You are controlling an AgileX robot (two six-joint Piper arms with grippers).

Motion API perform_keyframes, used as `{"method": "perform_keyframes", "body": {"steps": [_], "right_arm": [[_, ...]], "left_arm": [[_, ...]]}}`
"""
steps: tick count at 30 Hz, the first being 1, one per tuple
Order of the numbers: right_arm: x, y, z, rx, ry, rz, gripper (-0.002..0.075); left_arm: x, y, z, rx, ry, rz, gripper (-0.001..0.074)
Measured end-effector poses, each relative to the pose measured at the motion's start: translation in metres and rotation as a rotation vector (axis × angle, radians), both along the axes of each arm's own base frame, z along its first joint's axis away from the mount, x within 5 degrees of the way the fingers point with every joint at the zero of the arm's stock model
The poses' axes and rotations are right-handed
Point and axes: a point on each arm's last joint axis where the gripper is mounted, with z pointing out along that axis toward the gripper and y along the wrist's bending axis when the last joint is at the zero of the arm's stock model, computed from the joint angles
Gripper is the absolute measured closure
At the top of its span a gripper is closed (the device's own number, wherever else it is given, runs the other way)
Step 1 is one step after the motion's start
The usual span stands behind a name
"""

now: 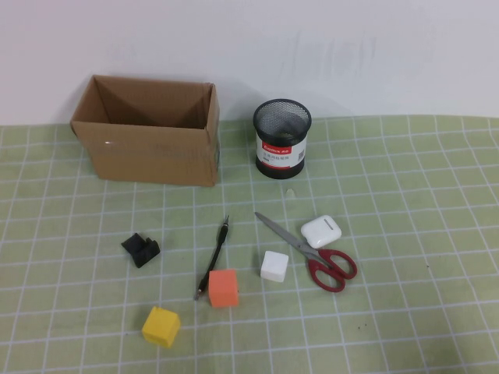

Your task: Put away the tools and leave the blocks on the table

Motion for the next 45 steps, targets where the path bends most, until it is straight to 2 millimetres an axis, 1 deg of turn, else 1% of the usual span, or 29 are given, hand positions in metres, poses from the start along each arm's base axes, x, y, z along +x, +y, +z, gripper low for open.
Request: {"method": "perform_keyframes", "body": {"steps": [12, 16, 18, 20, 23, 25, 29, 32, 34, 36, 38, 39, 41, 43, 45], "right_arm": [[0.0, 0.0, 0.0, 0.0, 0.0, 0.0, 0.0733], [0.0, 0.0, 0.0, 0.0, 0.0, 0.0, 0.0733], [0.0, 0.0, 0.0, 0.0, 0.0, 0.0, 0.0733], [0.0, 0.0, 0.0, 0.0, 0.0, 0.0, 0.0733], [0.0, 0.0, 0.0, 0.0, 0.0, 0.0, 0.0733], [0.0, 0.0, 0.0, 0.0, 0.0, 0.0, 0.0733], [0.0, 0.0, 0.0, 0.0, 0.0, 0.0, 0.0733], [0.0, 0.0, 0.0, 0.0, 0.0, 0.0, 0.0733], [0.0, 0.0, 0.0, 0.0, 0.0, 0.0, 0.0733], [0.0, 0.0, 0.0, 0.0, 0.0, 0.0, 0.0733], [0.0, 0.0, 0.0, 0.0, 0.0, 0.0, 0.0733], [0.0, 0.0, 0.0, 0.0, 0.0, 0.0, 0.0733], [0.0, 0.0, 0.0, 0.0, 0.0, 0.0, 0.0733], [0.0, 0.0, 0.0, 0.0, 0.0, 0.0, 0.0733], [0.0, 0.0, 0.0, 0.0, 0.0, 0.0, 0.0733]], "left_arm": [[0.0, 0.0, 0.001, -0.004, -0.012, 0.0, 0.0739], [0.001, -0.001, 0.002, -0.03, -0.021, 0.002, 0.0739], [0.001, -0.001, 0.003, -0.094, -0.035, 0.009, 0.0738], [0.002, -0.003, 0.007, -0.214, -0.064, 0.02, 0.0739], [0.003, -0.005, 0.014, -0.453, -0.114, 0.041, 0.0739], [0.003, -0.005, 0.019, -0.549, -0.155, 0.046, 0.0739], [0.003, -0.004, 0.025, -0.601, -0.215, 0.042, 0.0739], [0.003, -0.004, 0.026, -0.614, -0.222, 0.043, 0.0738], [0.003, -0.004, 0.024, -0.645, -0.194, 0.05, 0.0739], [0.003, -0.006, 0.024, -0.656, -0.125, 0.06, 0.0739], [0.002, -0.007, 0.038, -0.646, -0.051, 0.066, 0.0738], [0.002, -0.008, 0.049, -0.631, -0.009, 0.068, 0.0738], [0.005, -0.01, 0.067, -0.569, 0.085, 0.07, 0.0739], [0.013, -0.012, 0.086, -0.479, 0.194, 0.064, 0.0738], [0.022, -0.014, 0.1, -0.396, 0.302, 0.052, 0.0738]]}}
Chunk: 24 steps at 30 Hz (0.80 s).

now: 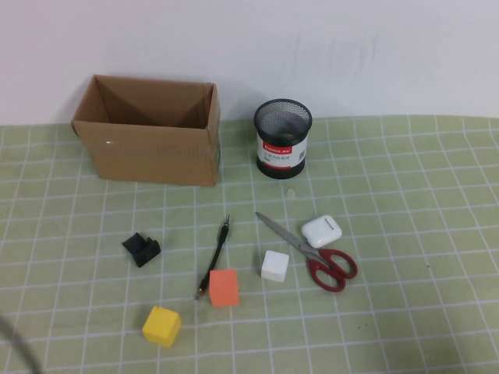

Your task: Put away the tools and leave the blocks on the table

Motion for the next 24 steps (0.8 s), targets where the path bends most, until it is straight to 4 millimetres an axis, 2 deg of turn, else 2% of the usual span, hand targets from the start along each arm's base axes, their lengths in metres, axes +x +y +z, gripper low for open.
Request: {"method": "perform_keyframes", "body": {"steps": [3, 6, 14, 17, 24], "right_arm": [[0.0, 0.0, 0.0, 0.0, 0.0, 0.0, 0.0733], [0.0, 0.0, 0.0, 0.0, 0.0, 0.0, 0.0733], [0.0, 0.0, 0.0, 0.0, 0.0, 0.0, 0.0733], [0.0, 0.0, 0.0, 0.0, 0.0, 0.0, 0.0733], [0.0, 0.0, 0.0, 0.0, 0.0, 0.0, 0.0733]], "left_arm": [[0.02, -0.004, 0.016, 0.104, 0.158, -0.08, 0.0739], [0.042, -0.007, 0.024, 0.176, 0.276, -0.153, 0.0739], [0.112, -0.029, 0.03, 0.212, 0.4, -0.362, 0.0738], [0.134, -0.049, 0.023, 0.24, 0.439, -0.46, 0.0739], [0.181, -0.113, 0.002, 0.31, 0.511, -0.631, 0.0738]]}}
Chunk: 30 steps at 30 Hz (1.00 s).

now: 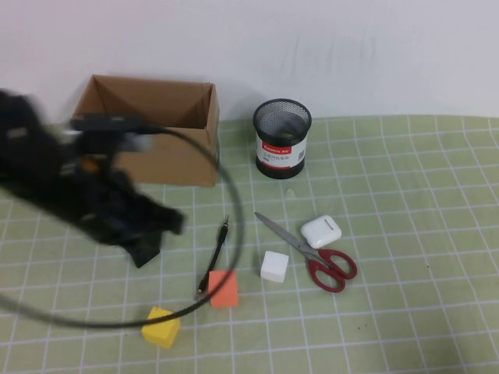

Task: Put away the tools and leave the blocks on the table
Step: Pick up the long Screwdriver from the table

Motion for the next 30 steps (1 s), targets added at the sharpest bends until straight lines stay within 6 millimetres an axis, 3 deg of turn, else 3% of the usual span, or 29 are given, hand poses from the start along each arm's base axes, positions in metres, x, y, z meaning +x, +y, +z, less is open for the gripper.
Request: {"method": "perform_keyframes", "body": {"steps": [9, 13, 17, 23, 30], "right_arm": [[0.0, 0.0, 0.0, 0.0, 0.0, 0.0, 0.0733], [0.0, 0.0, 0.0, 0.0, 0.0, 0.0, 0.0733], [0.0, 0.0, 0.0, 0.0, 0.0, 0.0, 0.0733], [0.0, 0.0, 0.0, 0.0, 0.0, 0.0, 0.0733], [0.0, 0.0, 0.0, 0.0, 0.0, 0.0, 0.0733]], "left_arm": [[0.049, -0.072, -0.036, 0.142, 0.073, -0.119, 0.0738], [0.064, -0.094, -0.047, 0.195, 0.072, -0.159, 0.0738], [0.077, -0.103, -0.061, 0.223, 0.076, -0.175, 0.0687], [0.091, -0.109, -0.095, 0.274, 0.079, -0.207, 0.0517], [0.101, -0.11, -0.122, 0.323, 0.056, -0.193, 0.0488]]}}
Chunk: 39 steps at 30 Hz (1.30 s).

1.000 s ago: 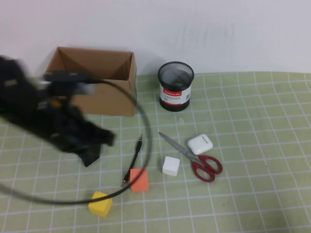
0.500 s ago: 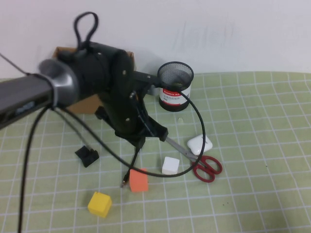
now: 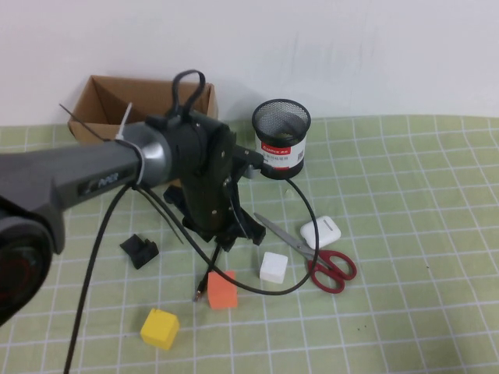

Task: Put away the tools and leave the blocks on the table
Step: Pick up the long Screwdriver from the table

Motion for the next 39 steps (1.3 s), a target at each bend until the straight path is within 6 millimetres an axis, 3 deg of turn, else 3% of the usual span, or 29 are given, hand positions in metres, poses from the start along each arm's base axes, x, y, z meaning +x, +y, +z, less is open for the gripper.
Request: {"method": "perform_keyframes", "body": {"steps": [9, 15, 18, 22, 28, 33, 39], "right_arm": [[0.0, 0.0, 0.0, 0.0, 0.0, 0.0, 0.0733], [0.0, 0.0, 0.0, 0.0, 0.0, 0.0, 0.0733], [0.0, 0.0, 0.0, 0.0, 0.0, 0.0, 0.0733], [0.0, 0.0, 0.0, 0.0, 0.0, 0.0, 0.0733], [0.0, 0.0, 0.0, 0.0, 0.0, 0.0, 0.0733], [0.0, 0.0, 0.0, 0.0, 0.0, 0.0, 0.0733], [0.0, 0.0, 0.0, 0.0, 0.0, 0.0, 0.0733]], "left_arm": [[0.008, -0.004, -0.021, 0.006, -0.011, 0.017, 0.0486], [0.009, -0.005, -0.022, 0.001, -0.015, 0.022, 0.0488], [0.009, -0.005, -0.023, -0.003, -0.007, 0.055, 0.0533], [0.008, -0.007, -0.023, -0.006, -0.001, 0.058, 0.0673], [0.009, -0.008, -0.018, 0.011, 0.002, 0.032, 0.0684], [0.001, -0.002, 0.022, 0.005, -0.014, 0.026, 0.0684], [-0.027, -0.006, 0.103, -0.09, -0.153, -0.039, 0.0684]]}}
